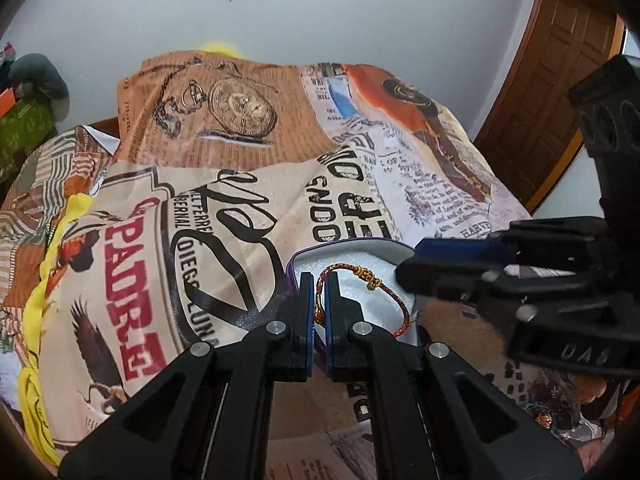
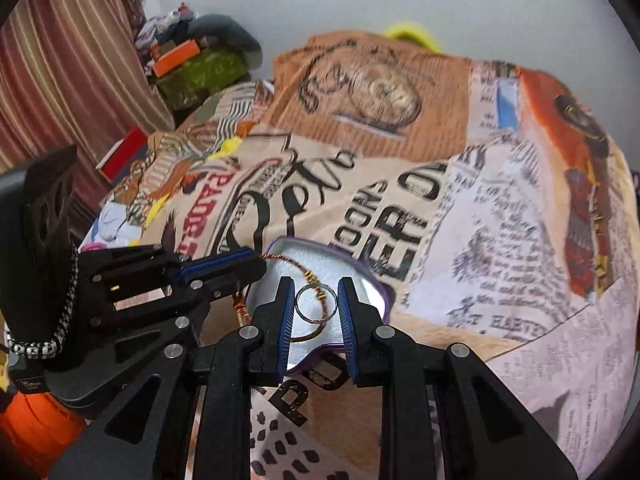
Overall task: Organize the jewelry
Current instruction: 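Carry the bracelet and ring with both tools over the purple heart tin, then open both tools to drop the bracelet and ring into the tin, then move both open tools back over the jewelry pile, then close the left tool on a gold ring while the right tool grasps a small silver ring, then carry both rings with both tools over the heart tin, then open both tools to release the rings into the tin, then move both open tools back over the jewelry pile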
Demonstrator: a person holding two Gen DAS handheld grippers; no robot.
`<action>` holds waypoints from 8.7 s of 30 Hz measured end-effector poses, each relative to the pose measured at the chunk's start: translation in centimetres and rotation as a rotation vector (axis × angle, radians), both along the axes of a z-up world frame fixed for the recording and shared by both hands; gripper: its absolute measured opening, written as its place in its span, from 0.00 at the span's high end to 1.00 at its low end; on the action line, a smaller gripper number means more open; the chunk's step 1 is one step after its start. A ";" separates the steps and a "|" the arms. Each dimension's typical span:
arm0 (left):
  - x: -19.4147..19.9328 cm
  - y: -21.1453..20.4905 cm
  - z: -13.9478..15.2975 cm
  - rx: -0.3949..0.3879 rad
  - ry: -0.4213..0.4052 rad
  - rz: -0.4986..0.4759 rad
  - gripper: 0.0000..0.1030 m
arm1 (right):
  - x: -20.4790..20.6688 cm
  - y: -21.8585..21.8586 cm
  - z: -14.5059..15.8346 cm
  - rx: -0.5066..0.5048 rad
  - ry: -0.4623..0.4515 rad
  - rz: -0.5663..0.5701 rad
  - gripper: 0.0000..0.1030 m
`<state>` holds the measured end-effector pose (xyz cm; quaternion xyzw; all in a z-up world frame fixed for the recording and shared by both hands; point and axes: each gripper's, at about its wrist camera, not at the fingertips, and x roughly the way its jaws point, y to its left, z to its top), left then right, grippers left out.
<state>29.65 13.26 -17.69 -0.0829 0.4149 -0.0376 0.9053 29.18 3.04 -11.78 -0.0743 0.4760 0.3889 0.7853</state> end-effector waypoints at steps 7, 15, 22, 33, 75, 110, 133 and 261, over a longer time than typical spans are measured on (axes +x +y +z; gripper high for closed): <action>0.5 0.1 -0.3 0.011 0.012 -0.005 0.97 | 0.3 1.0 -1.5 -0.046 0.020 0.023 0.81; 0.5 0.4 -0.3 0.017 0.023 0.006 0.97 | 0.3 1.3 -2.3 -0.070 0.016 0.031 0.80; -0.1 1.1 0.3 0.016 0.021 0.046 0.95 | 0.7 1.4 -2.6 -0.091 0.034 0.017 0.80; -1.9 1.5 3.1 0.025 -0.015 0.077 0.86 | -0.9 1.1 -0.8 -0.140 -0.045 0.020 0.68; -13.3 -9.9 2.5 -0.013 0.088 -0.142 0.76 | -13.8 -14.2 1.8 -0.127 -0.180 -0.160 0.67; -11.2 -14.1 -0.9 0.061 0.037 -0.295 0.69 | -13.5 -12.6 -2.2 -0.095 -0.135 -0.052 0.77; -13.1 -13.2 0.3 0.034 0.030 -0.252 0.76 | -13.6 -14.6 -0.5 -0.036 -0.104 -0.107 0.93; -6.5 -5.1 8.4 0.101 -0.084 -0.074 0.65 | -6.7 -7.3 8.3 0.007 -0.222 -0.119 0.80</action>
